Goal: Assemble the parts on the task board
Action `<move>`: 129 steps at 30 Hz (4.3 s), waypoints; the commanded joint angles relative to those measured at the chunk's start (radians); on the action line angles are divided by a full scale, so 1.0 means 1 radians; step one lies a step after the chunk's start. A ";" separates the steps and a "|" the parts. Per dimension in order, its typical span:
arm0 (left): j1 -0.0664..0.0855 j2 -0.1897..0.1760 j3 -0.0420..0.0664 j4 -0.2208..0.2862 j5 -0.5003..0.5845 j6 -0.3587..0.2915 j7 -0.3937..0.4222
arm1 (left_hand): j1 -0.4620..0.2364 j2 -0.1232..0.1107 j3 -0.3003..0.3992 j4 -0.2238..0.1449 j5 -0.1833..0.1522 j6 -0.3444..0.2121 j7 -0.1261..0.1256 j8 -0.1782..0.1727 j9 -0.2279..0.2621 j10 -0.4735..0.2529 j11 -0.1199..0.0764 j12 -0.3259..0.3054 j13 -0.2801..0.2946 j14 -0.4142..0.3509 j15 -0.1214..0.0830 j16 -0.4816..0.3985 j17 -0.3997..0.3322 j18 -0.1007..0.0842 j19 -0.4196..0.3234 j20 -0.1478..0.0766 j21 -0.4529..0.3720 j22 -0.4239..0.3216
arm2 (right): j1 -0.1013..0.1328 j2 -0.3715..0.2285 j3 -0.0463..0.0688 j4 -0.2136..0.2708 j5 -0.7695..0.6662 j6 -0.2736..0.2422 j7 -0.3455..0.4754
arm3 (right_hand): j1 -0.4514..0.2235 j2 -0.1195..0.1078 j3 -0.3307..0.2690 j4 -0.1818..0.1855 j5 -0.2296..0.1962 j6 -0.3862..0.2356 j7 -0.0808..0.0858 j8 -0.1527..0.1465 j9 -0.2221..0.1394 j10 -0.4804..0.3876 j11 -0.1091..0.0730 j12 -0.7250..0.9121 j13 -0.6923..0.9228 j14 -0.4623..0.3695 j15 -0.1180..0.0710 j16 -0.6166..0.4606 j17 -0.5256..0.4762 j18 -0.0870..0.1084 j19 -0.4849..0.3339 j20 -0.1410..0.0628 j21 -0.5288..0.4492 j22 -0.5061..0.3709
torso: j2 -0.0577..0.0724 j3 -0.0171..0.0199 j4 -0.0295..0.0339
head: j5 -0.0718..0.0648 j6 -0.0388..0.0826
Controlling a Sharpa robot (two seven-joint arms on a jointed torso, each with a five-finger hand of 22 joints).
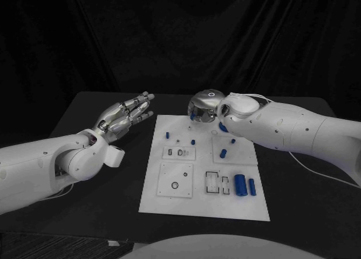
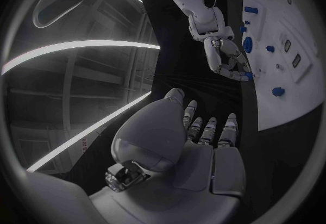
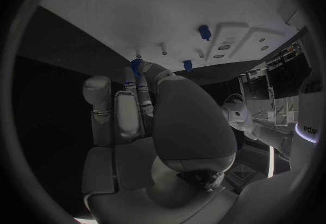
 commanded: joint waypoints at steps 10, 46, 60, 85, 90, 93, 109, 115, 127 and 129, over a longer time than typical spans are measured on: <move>0.003 0.002 0.001 0.000 -0.001 0.022 0.009 | 0.008 0.001 0.005 0.000 0.005 0.002 0.003 0.005 0.001 0.003 0.006 -0.001 0.000 0.001 0.011 0.006 0.002 0.010 0.002 0.003 0.006 0.001 | -0.008 0.002 0.000 -0.005 -0.004 0.043 -0.054 | 0.002 -0.001 0.008 -0.004 -0.005 -0.017 0.007 -0.014 0.000 -0.010 0.008 -0.013 0.000 -0.003 0.008 -0.009 -0.011 -0.010 -0.012 0.005 -0.010 -0.004 | -0.001 0.0004 0.0005 | -0.002 -0.007; 0.002 0.005 0.001 -0.004 -0.001 0.042 0.001 | 0.012 0.001 0.011 -0.001 0.007 0.015 0.010 0.009 0.003 0.005 0.014 0.000 0.001 0.007 0.018 0.010 0.004 0.010 0.006 0.004 0.008 0.002 | -0.018 0.020 0.000 -0.028 -0.004 0.074 -0.068 | -0.028 -0.029 0.009 0.006 -0.085 -0.196 -0.043 -0.084 -0.043 -0.132 0.026 -0.085 -0.015 -0.040 0.022 -0.052 -0.073 0.002 -0.066 0.018 -0.066 -0.041 | -0.002 -0.0009 0.0017 | -0.003 -0.018; 0.002 0.006 0.001 -0.012 -0.001 0.047 0.002 | 0.012 0.001 0.011 -0.001 0.007 0.014 0.010 0.009 0.003 0.005 0.015 0.000 0.001 0.008 0.018 0.011 0.005 0.010 0.007 0.004 0.009 0.003 | -0.003 -0.053 0.000 0.029 0.010 -0.100 -0.022 | -0.021 -0.014 -0.149 0.066 -0.184 -0.474 -0.093 -0.085 -0.151 -0.300 0.028 -0.076 0.017 -0.076 0.029 -0.066 -0.105 0.011 -0.100 0.031 -0.138 -0.063 | -0.004 0.0003 0.0007 | 0.001 0.003; -0.003 -0.005 0.001 -0.025 -0.020 0.061 0.003 | 0.014 0.001 0.013 -0.001 0.007 0.011 0.010 0.008 0.002 0.004 0.015 -0.001 0.000 0.010 0.020 0.012 0.005 0.010 0.009 0.005 0.010 0.003 | -0.002 -0.363 0.000 0.282 0.248 -0.031 -0.162 | -0.140 -0.001 -0.225 0.190 -0.147 -0.176 -0.021 0.062 -0.006 0.429 -0.066 1.339 1.474 0.105 -0.020 0.255 0.461 -0.087 0.206 -0.020 0.252 0.390 | -0.021 -0.0048 -0.0105 | 0.013 -0.001; -0.003 -0.005 0.001 -0.025 -0.020 0.063 0.002 | 0.014 0.001 0.013 -0.001 0.007 0.011 0.010 0.008 0.002 0.004 0.015 -0.001 0.000 0.010 0.020 0.012 0.005 0.010 0.009 0.005 0.010 0.003 | -0.015 -0.356 0.000 0.264 0.245 0.009 -0.192 | -0.157 -0.016 -0.224 0.210 -0.138 -0.207 -0.013 0.094 0.027 0.429 -0.052 1.339 1.474 0.105 -0.013 0.255 0.461 -0.105 0.243 -0.014 0.332 0.469 | -0.020 -0.0039 -0.0123 | 0.016 -0.004; -0.003 -0.006 0.001 -0.024 -0.020 0.064 0.001 | 0.014 0.001 0.013 -0.001 0.007 0.011 0.010 0.008 0.002 0.004 0.015 -0.001 0.000 0.010 0.020 0.012 0.005 0.010 0.009 0.005 0.010 0.003 | -0.019 -0.352 0.000 0.257 0.236 0.028 -0.207 | -0.163 -0.016 -0.222 0.212 -0.137 -0.235 -0.009 0.088 0.026 0.429 -0.048 1.339 1.474 0.105 -0.010 0.255 0.461 -0.108 0.248 -0.010 0.345 0.482 | -0.021 -0.0052 -0.0112 | 0.015 -0.005; -0.004 -0.006 0.001 -0.024 -0.020 0.069 0.000 | 0.016 0.002 0.016 -0.002 0.008 0.011 0.011 0.009 0.002 0.005 0.016 0.000 0.001 0.011 0.022 0.014 0.006 0.010 0.010 0.006 0.011 0.004 | -0.035 -0.330 0.000 0.228 0.183 0.065 -0.235 | -0.139 -0.008 -0.203 0.186 -0.083 -0.321 0.011 0.024 -0.024 0.429 -0.031 1.339 1.474 0.105 0.006 0.255 0.461 -0.105 0.239 0.006 0.341 0.485 | -0.020 -0.0062 -0.0063 | 0.009 -0.007; -0.004 -0.005 0.001 -0.025 -0.020 0.071 0.000 | 0.016 0.002 0.016 -0.002 0.008 0.011 0.011 0.009 0.002 0.005 0.016 0.000 0.001 0.011 0.022 0.014 0.006 0.010 0.010 0.006 0.011 0.004 | -0.038 -0.320 0.000 0.214 0.178 0.066 -0.233 | -0.135 -0.007 -0.201 0.183 -0.080 -0.323 0.013 0.021 -0.027 0.429 -0.030 1.339 1.474 0.105 0.007 0.255 0.461 -0.105 0.238 0.007 0.340 0.484 | -0.020 -0.0052 -0.0066 | 0.009 -0.006; -0.004 -0.004 0.001 -0.027 -0.020 0.075 -0.001 | 0.016 0.002 0.017 -0.002 0.008 0.011 0.012 0.009 0.002 0.006 0.017 0.000 0.001 0.012 0.023 0.014 0.006 0.010 0.010 0.006 0.012 0.004 | -0.046 -0.299 0.000 0.189 0.176 0.065 -0.224 | -0.112 0.008 -0.178 0.144 0.043 -0.225 0.016 0.056 -0.027 0.429 -0.026 1.339 1.474 0.105 0.011 0.255 0.461 -0.104 0.235 0.011 0.337 0.487 | -0.020 -0.0051 -0.0066 | 0.007 -0.012; -0.004 -0.004 0.001 -0.027 -0.020 0.076 -0.002 | 0.016 0.002 0.017 -0.002 0.008 0.011 0.012 0.009 0.002 0.006 0.017 0.000 0.001 0.012 0.023 0.014 0.006 0.010 0.010 0.006 0.012 0.004 | -0.047 -0.295 0.000 0.184 0.176 0.066 -0.223 | -0.111 0.009 -0.173 0.139 0.061 -0.215 0.016 0.059 -0.027 0.429 -0.025 1.339 1.474 0.105 0.011 0.255 0.461 -0.104 0.235 0.012 0.337 0.487 | -0.020 -0.0051 -0.0066 | 0.005 -0.013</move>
